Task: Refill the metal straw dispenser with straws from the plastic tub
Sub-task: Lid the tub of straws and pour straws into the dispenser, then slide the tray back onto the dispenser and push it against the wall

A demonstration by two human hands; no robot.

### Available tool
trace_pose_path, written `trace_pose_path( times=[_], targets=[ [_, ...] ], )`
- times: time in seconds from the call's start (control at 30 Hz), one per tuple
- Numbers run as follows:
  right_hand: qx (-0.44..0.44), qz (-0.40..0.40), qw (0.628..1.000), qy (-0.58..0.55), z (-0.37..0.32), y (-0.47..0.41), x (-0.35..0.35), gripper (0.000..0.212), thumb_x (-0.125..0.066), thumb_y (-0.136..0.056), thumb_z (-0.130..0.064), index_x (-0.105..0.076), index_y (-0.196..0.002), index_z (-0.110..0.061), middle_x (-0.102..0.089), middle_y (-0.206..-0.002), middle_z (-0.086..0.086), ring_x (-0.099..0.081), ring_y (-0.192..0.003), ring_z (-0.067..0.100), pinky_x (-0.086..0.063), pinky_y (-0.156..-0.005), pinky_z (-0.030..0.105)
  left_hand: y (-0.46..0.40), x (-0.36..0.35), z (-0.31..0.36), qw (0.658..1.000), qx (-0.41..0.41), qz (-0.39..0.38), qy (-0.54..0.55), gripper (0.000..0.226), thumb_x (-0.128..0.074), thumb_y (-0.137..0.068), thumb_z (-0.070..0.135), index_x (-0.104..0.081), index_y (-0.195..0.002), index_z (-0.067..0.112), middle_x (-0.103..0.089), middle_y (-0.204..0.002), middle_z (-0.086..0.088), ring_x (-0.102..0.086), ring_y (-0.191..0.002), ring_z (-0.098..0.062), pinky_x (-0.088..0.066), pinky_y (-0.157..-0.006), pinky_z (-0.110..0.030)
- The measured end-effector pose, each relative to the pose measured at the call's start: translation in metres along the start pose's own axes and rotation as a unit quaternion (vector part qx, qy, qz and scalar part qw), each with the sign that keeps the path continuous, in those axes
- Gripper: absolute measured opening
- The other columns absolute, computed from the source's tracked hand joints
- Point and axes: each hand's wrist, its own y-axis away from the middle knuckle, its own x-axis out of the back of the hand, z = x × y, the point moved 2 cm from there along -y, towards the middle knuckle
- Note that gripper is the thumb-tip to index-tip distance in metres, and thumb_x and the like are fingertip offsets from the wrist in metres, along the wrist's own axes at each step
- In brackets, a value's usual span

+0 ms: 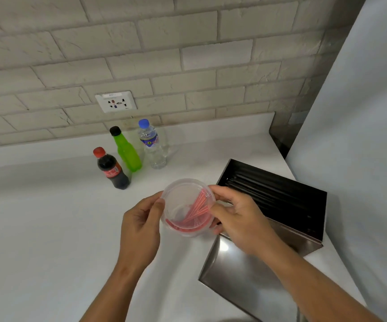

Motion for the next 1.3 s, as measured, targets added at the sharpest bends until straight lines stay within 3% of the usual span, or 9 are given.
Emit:
trace_pose_path(
  times=[0.23,0.43,0.57,0.67,0.77,0.87,0.97,1.13,1.3],
  targets=[
    [-0.018,-0.054,0.997,0.048,0.029,-0.029,-0.049,0.020,-0.058,-0.104,-0.010,-0.072,-0.114,-0.021,-0.076,-0.110,-0.005,-0.077,-0.077,0.009,-0.059,-0.061,0.020,-0.021,0.037,-0.053,0.997,0.066,0.022,-0.022,0.036,-0.052,-0.107,0.019,-0.077,-0.104,0.045,-0.078,-0.107,0.029,-0.071,-0.103,0.006,-0.051,-0.084,-0.016],
    [-0.039,-0.058,0.994,0.088,0.053,-0.047,-0.074,0.043,-0.060,-0.104,-0.013,-0.071,-0.096,-0.053,-0.075,-0.102,-0.023,-0.077,-0.079,0.008,-0.059,-0.060,0.020,-0.029,0.049,-0.090,0.992,0.104,-0.005,-0.076,0.041,-0.050,-0.108,0.021,-0.073,-0.096,0.052,-0.073,-0.097,0.043,-0.067,-0.098,0.017,-0.048,-0.080,-0.012],
    [-0.047,-0.049,0.994,0.082,0.059,-0.055,-0.083,0.041,-0.063,-0.103,-0.016,-0.070,-0.097,-0.055,-0.076,-0.108,-0.014,-0.078,-0.088,0.026,-0.061,-0.060,0.024,-0.033,0.055,-0.105,0.988,0.113,-0.006,-0.101,0.043,-0.048,-0.108,0.022,-0.071,-0.093,0.054,-0.073,-0.095,0.041,-0.067,-0.096,0.017,-0.048,-0.080,-0.012],
    [-0.049,-0.052,0.994,0.081,0.061,-0.058,-0.084,0.046,-0.063,-0.103,-0.019,-0.068,-0.095,-0.064,-0.073,-0.107,-0.023,-0.078,-0.086,0.025,-0.062,-0.060,0.026,-0.036,0.058,-0.110,0.987,0.113,-0.010,-0.111,0.038,-0.048,-0.107,0.024,-0.073,-0.098,0.051,-0.077,-0.099,0.032,-0.068,-0.099,0.013,-0.048,-0.084,-0.016],
    [-0.063,-0.043,0.993,0.095,0.065,-0.057,-0.078,0.028,-0.065,-0.100,-0.027,-0.068,-0.103,-0.055,-0.072,-0.108,-0.030,-0.078,-0.088,0.030,-0.066,-0.071,0.041,-0.039,0.058,-0.114,0.986,0.112,0.008,-0.121,0.028,-0.051,-0.107,0.026,-0.075,-0.119,0.032,-0.073,-0.118,0.014,-0.067,-0.106,-0.001,-0.049,-0.095,-0.026],
    [-0.080,-0.035,0.990,0.114,0.069,-0.049,-0.063,0.026,-0.067,-0.096,-0.036,-0.069,-0.122,-0.036,-0.073,-0.106,-0.027,-0.078,-0.091,0.026,-0.062,-0.087,0.050,-0.036,0.057,-0.104,0.987,0.075,0.063,-0.128,0.021,-0.059,-0.104,0.030,-0.072,-0.120,0.029,-0.068,-0.116,0.012,-0.065,-0.094,0.009,-0.052,-0.088,-0.024],
    [-0.095,-0.033,0.984,0.149,0.069,-0.036,-0.043,0.043,-0.068,-0.096,-0.037,-0.065,-0.137,-0.024,-0.072,-0.120,-0.018,-0.076,-0.099,0.011,-0.060,-0.096,0.045,-0.028,0.048,-0.083,0.987,-0.017,0.097,-0.127,0.013,-0.064,-0.100,0.024,-0.071,-0.105,0.034,-0.070,-0.101,0.013,-0.066,-0.093,0.004,-0.047,-0.076,-0.013],
    [-0.106,-0.023,0.977,0.182,0.076,0.000,0.000,0.035,-0.068,-0.100,-0.034,-0.068,-0.133,-0.026,-0.072,-0.119,-0.018,-0.071,-0.100,0.003,-0.057,-0.094,0.027,-0.014,0.022,-0.043,0.975,-0.163,0.089,-0.125,0.014,-0.061,-0.091,0.024,-0.068,-0.094,0.036,-0.067,-0.090,0.013,-0.065,-0.087,-0.008,-0.042,-0.069,-0.007],
    [-0.131,-0.006,0.970,0.204,0.091,0.041,0.046,0.026,-0.069,-0.099,-0.031,-0.072,-0.124,-0.025,-0.072,-0.116,-0.018,-0.067,-0.110,-0.005,-0.052,-0.094,0.014,-0.001,-0.017,-0.042,0.984,-0.141,-0.045,-0.100,0.013,-0.062,-0.094,0.026,-0.070,-0.090,0.036,-0.069,-0.087,0.011,-0.063,-0.076,-0.015,-0.046,-0.067,-0.016]
  ],
)
